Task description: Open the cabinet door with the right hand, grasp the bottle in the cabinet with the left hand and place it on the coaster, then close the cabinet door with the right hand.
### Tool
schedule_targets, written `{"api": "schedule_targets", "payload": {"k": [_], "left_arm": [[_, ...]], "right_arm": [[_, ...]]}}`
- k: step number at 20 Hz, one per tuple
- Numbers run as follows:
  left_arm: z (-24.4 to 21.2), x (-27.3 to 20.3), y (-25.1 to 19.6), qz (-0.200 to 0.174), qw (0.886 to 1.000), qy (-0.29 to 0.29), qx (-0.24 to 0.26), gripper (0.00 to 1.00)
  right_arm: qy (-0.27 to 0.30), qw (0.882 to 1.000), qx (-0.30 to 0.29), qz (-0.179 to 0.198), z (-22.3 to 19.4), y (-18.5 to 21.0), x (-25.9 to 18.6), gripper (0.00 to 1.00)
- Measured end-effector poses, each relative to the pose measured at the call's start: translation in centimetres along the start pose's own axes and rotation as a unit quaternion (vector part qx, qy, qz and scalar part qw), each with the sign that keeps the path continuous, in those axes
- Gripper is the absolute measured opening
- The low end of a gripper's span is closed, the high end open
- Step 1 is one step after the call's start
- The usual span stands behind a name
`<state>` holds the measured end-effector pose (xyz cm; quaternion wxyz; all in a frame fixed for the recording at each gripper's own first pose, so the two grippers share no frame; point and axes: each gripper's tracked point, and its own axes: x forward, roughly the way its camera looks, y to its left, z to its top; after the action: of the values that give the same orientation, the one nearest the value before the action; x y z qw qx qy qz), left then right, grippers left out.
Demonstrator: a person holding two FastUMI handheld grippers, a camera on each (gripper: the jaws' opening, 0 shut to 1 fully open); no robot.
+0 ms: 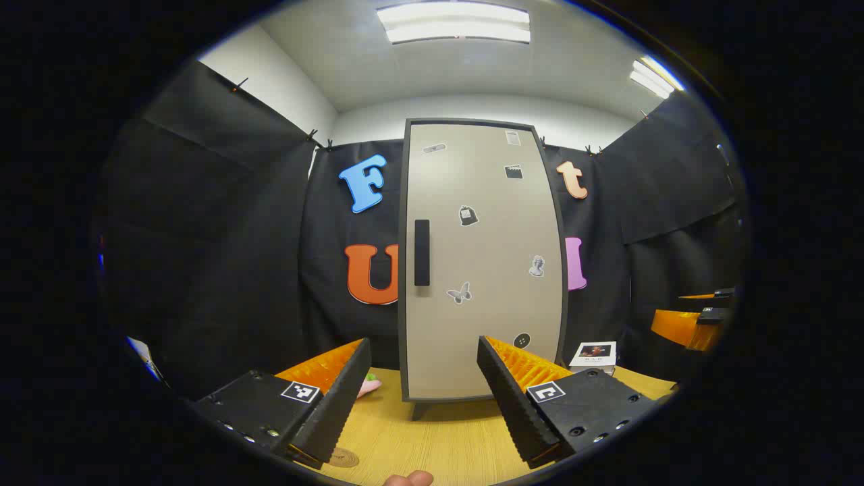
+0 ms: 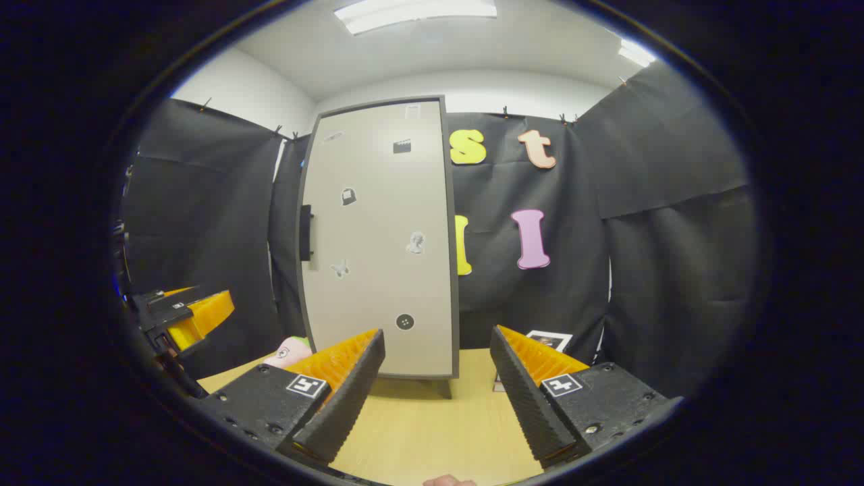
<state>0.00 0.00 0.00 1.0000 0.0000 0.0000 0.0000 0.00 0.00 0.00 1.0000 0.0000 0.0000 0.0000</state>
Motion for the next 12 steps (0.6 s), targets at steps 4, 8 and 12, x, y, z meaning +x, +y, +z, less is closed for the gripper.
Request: {"api": "schedule_targets", "payload": {"k": [4, 8, 12], "left_arm": [[-0.2, 0.3, 0.0, -0.009, 1.0, 0.003, 0.002, 0.96], [-0.4, 0.9, 0.1, -0.009, 1.0, 0.005, 0.002, 0.95], [-1.3, 1.3, 0.7, -0.001, 1.0, 0.013, -0.002, 0.95]], "right_arm": [[0.002, 1.0, -0.013, -0.016, -0.2, -0.1, 0.3, 1.0], [0.01, 1.0, -0.017, -0.014, -0.7, 0.4, 0.8, 1.0], [0.014, 1.0, -0.017, -0.012, -0.9, 0.8, 1.2, 1.0]]}}
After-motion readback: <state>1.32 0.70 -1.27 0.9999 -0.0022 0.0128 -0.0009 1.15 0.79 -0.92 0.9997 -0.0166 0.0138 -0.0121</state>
